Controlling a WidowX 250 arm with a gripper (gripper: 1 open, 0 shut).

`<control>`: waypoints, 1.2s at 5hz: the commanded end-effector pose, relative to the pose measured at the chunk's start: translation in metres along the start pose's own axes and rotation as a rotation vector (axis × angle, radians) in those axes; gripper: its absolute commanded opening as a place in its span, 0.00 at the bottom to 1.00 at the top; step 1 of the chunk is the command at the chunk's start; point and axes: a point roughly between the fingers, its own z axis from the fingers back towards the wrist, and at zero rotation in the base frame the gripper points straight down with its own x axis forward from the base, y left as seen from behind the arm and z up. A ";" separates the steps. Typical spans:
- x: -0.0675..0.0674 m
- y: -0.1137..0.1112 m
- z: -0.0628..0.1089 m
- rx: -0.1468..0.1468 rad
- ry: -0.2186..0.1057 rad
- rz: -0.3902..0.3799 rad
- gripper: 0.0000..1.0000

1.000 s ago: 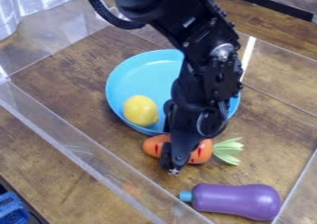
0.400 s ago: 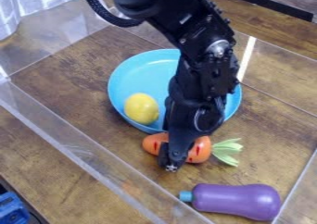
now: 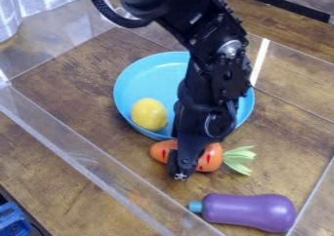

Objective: Put the carrot on the blue tray

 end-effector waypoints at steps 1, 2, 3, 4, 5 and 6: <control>-0.014 0.002 -0.015 -0.040 0.042 0.016 1.00; -0.015 0.003 -0.017 -0.046 0.044 0.019 1.00; -0.016 0.004 -0.017 -0.053 0.045 0.023 0.00; -0.016 0.005 -0.017 -0.057 0.045 0.025 0.00; -0.017 0.006 -0.017 -0.061 0.044 0.027 0.00; -0.017 0.006 -0.017 -0.063 0.042 0.030 0.00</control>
